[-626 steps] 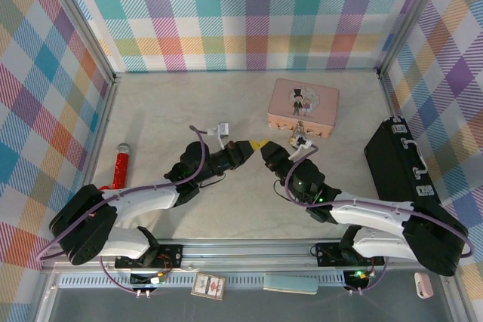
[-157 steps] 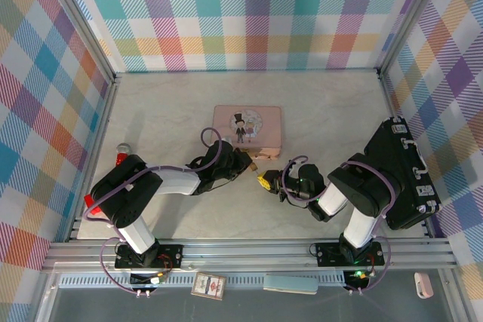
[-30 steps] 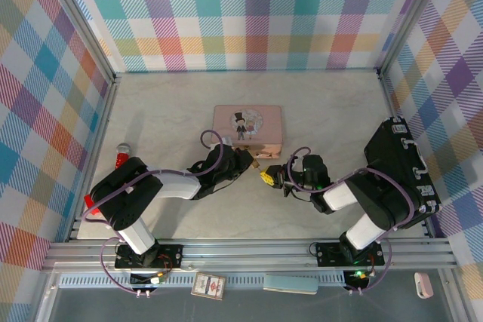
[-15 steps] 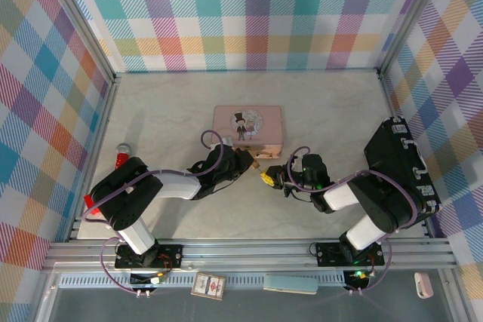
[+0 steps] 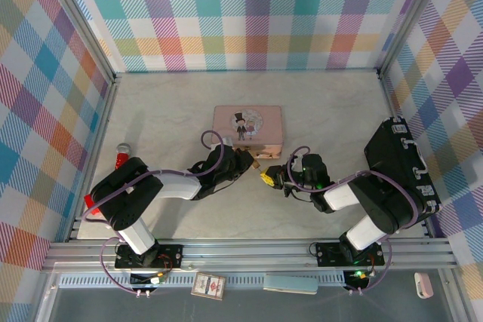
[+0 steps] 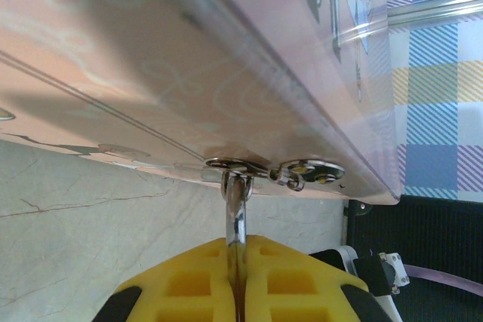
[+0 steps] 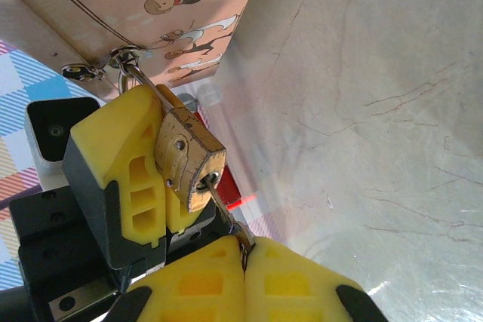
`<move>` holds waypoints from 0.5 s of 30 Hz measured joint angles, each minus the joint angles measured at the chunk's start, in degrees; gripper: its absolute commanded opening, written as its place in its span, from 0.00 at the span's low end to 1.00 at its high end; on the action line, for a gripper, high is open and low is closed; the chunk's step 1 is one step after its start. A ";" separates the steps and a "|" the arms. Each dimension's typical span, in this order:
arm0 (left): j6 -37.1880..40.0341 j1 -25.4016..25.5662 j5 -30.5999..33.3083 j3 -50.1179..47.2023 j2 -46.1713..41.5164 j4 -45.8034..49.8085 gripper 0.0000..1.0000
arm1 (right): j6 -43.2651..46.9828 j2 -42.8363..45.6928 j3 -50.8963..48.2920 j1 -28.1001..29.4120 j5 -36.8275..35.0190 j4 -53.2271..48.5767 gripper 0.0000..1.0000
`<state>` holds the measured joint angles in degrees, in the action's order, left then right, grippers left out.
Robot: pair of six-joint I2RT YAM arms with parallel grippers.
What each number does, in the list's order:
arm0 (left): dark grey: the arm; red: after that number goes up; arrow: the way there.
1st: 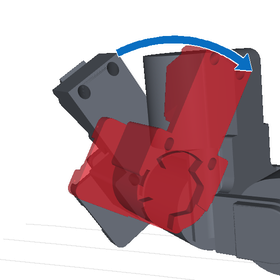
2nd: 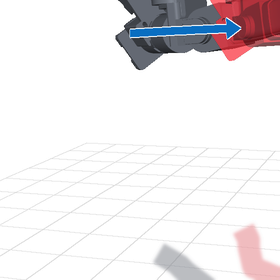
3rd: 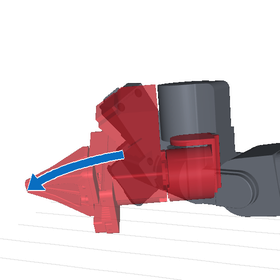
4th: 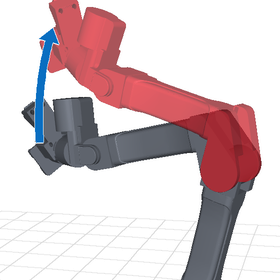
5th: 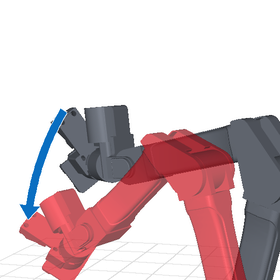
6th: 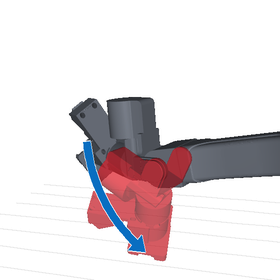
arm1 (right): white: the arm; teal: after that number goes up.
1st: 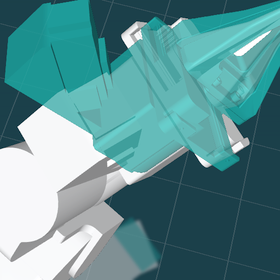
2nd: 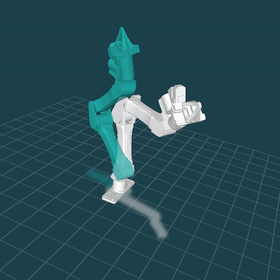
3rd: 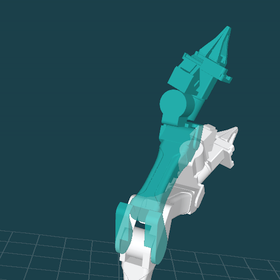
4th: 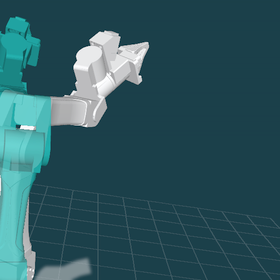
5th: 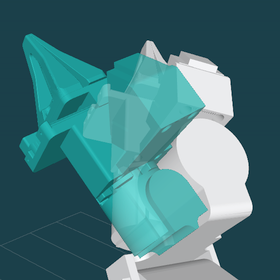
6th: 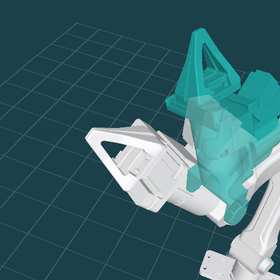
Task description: Unlock the padlock with the key
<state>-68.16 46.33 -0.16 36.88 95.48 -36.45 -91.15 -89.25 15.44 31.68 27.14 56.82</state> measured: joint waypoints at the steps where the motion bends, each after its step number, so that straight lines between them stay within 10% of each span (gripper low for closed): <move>1: -0.02 0.09 0.22 0.02 0.04 -0.02 0.00 | 0.00 0.00 0.00 -0.02 0.02 -0.02 0.00; 15: -0.02 0.57 1.60 0.09 0.04 -0.02 0.00 | 4.44 0.00 0.76 -0.13 0.55 -1.73 0.00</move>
<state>-68.18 46.89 1.43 36.97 95.53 -36.47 -86.72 -89.25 16.21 31.55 27.68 55.09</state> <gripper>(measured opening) 0.080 0.049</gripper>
